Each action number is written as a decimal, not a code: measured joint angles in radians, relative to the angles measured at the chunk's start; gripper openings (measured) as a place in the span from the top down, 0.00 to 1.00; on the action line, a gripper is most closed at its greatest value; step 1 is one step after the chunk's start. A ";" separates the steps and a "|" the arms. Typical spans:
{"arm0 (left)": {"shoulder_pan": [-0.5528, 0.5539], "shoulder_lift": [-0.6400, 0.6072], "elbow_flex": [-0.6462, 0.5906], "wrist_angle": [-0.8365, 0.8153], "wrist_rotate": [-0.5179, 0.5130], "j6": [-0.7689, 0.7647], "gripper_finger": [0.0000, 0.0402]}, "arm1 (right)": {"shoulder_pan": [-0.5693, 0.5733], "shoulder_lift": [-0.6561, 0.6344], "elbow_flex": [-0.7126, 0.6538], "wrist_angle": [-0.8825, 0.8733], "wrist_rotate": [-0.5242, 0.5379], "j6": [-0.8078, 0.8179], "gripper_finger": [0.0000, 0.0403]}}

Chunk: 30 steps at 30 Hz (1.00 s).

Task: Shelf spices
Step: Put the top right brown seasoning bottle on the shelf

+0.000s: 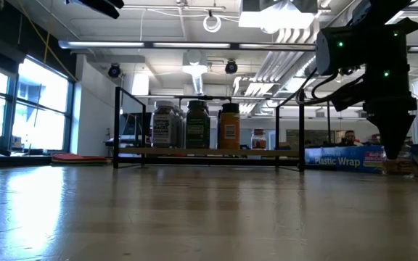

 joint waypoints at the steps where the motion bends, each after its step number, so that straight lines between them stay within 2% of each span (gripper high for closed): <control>1: 0.000 0.000 0.000 0.001 0.001 0.000 0.50 | 0.000 0.000 0.000 0.000 -0.003 0.004 0.47; 12: -0.018 0.000 0.000 0.002 -0.001 -0.009 0.50 | 0.000 0.046 0.006 -0.002 -0.028 0.023 0.61; 16: -0.029 0.000 0.000 0.002 -0.002 -0.010 0.50 | 0.001 0.054 0.027 -0.014 -0.045 0.023 0.72; 23: -0.040 0.000 0.000 0.010 -0.002 -0.010 0.50 | 0.009 0.051 0.192 0.012 -0.093 -0.036 0.98; 26: -0.040 0.000 0.000 0.018 -0.003 -0.009 0.50 | 0.016 0.051 0.258 -0.023 -0.096 -0.083 0.97; 30: -0.040 0.000 0.000 0.018 0.007 -0.010 0.50 | 0.033 0.051 0.331 -0.188 -0.136 -0.115 0.92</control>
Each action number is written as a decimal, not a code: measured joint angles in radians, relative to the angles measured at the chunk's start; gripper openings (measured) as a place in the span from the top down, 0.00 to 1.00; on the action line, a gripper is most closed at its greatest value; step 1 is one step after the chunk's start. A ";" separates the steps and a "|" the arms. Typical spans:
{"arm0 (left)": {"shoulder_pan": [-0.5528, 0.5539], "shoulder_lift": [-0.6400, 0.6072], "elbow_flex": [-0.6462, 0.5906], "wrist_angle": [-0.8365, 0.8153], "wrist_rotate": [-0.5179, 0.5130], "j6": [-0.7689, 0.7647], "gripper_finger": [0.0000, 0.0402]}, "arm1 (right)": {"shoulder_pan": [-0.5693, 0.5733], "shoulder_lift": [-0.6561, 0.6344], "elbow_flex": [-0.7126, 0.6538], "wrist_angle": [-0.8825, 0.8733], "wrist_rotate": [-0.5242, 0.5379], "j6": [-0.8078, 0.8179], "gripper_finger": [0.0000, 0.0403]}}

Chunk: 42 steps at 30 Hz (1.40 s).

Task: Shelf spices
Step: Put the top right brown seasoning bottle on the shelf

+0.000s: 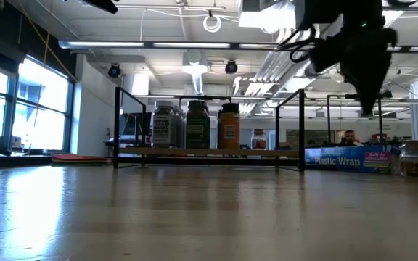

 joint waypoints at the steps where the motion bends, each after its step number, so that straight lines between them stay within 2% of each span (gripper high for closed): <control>1: -0.001 0.000 0.000 0.000 0.004 0.000 0.50 | 0.010 0.000 0.009 -0.046 -0.006 -0.006 0.90; 4: -0.006 0.000 0.000 -0.001 0.006 0.018 0.50 | 0.034 -0.006 0.015 -0.171 -0.029 0.047 0.81; 7: -0.006 0.000 0.000 0.000 0.003 0.036 0.50 | 0.046 -0.014 -0.029 -0.213 -0.072 0.079 0.69; 13: -0.006 0.001 0.000 -0.002 0.001 0.052 0.50 | 0.073 -0.014 -0.178 -0.123 -0.111 0.080 0.42; 17: -0.006 0.001 0.000 -0.001 0.001 0.064 0.50 | 0.065 -0.015 -0.245 -0.025 -0.108 0.111 0.32; 21: -0.005 0.001 0.000 -0.001 0.001 0.064 0.50 | 0.064 -0.014 -0.305 0.043 -0.051 0.131 0.31; 25: -0.005 0.001 0.000 -0.001 -0.002 0.064 0.50 | 0.063 -0.014 -0.338 0.078 -0.005 0.143 0.35; 29: -0.004 0.001 0.000 0.000 -0.021 0.064 0.50 | 0.063 -0.014 -0.349 0.134 -0.004 0.148 0.44; 34: -0.004 0.001 0.000 0.006 -0.021 0.064 0.50 | 0.064 -0.016 -0.348 0.151 -0.017 0.145 0.60; 42: -0.005 0.001 0.000 0.007 -0.020 0.064 0.50 | 0.088 -0.013 -0.280 0.158 0.017 0.169 0.61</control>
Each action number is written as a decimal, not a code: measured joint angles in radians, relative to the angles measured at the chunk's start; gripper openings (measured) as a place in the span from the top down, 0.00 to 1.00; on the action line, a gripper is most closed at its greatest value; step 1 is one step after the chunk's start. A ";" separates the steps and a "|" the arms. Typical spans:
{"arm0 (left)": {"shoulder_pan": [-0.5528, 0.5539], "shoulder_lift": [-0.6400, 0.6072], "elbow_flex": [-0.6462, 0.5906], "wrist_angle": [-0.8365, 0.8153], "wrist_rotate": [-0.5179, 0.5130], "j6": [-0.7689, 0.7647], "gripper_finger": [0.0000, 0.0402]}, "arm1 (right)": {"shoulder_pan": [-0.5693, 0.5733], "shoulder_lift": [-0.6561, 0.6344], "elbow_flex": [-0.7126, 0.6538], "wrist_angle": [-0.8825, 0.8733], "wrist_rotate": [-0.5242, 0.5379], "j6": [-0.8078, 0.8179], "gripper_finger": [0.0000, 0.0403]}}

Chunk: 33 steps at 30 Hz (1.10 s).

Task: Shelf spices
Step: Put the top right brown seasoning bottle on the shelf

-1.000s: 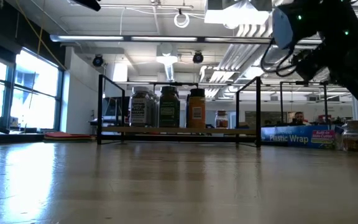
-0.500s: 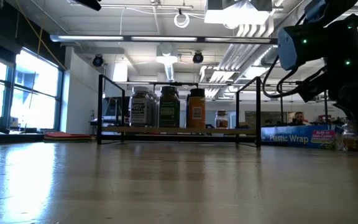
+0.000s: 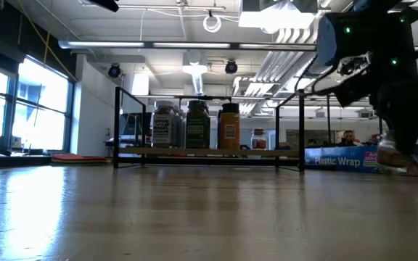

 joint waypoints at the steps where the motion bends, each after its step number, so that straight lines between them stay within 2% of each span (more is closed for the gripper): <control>1: 0.000 0.000 0.000 0.000 -0.001 0.000 0.50 | 0.004 0.000 0.018 0.000 0.005 0.007 0.61; 11: 0.001 0.000 0.000 0.026 0.002 -0.001 0.50 | 0.011 0.001 0.193 0.021 0.030 0.014 0.61; 16: 0.001 0.000 0.000 0.030 0.001 -0.010 0.50 | -0.020 0.066 0.388 0.007 0.068 -0.032 0.61; 20: 0.001 0.000 0.000 0.033 -0.001 -0.009 0.50 | -0.080 0.201 0.600 -0.074 0.069 -0.161 0.61; 27: 0.001 0.000 0.000 0.043 0.002 -0.010 0.50 | -0.235 0.522 0.958 -0.231 0.157 -0.444 0.61; 33: 0.001 0.000 0.000 0.048 0.002 -0.003 0.50 | -0.320 0.728 1.158 -0.408 0.211 -0.557 0.61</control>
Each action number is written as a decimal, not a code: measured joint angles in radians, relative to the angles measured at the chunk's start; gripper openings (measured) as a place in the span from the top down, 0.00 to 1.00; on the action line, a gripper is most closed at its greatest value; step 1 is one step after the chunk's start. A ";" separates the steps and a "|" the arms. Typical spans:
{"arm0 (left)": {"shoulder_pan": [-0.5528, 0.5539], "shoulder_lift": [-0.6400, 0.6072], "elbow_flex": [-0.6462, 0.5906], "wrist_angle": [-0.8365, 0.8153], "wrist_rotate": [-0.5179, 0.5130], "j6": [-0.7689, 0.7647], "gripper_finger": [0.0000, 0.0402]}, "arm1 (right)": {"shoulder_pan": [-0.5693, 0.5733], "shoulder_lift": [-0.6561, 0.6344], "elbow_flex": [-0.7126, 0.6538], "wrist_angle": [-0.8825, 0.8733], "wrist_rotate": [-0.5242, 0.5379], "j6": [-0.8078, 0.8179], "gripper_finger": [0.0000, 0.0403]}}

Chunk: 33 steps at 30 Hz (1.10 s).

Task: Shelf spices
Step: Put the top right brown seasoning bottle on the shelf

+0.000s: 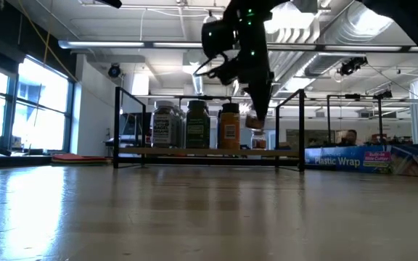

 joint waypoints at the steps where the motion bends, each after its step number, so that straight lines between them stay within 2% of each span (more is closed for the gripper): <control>1: 0.000 0.000 0.000 0.001 0.000 0.002 0.50 | -0.009 0.017 0.013 -0.018 0.006 -0.010 0.61; 7: 0.000 0.000 0.000 0.001 0.000 0.010 0.50 | -0.063 0.058 0.019 -0.029 0.015 -0.114 0.60; 19: 0.000 0.000 0.000 0.004 -0.003 0.036 0.50 | -0.164 0.072 0.021 0.000 0.025 -0.168 0.56; 33: -0.001 0.000 0.000 0.006 0.000 0.029 0.50 | -0.194 0.072 0.021 0.025 0.023 -0.206 0.55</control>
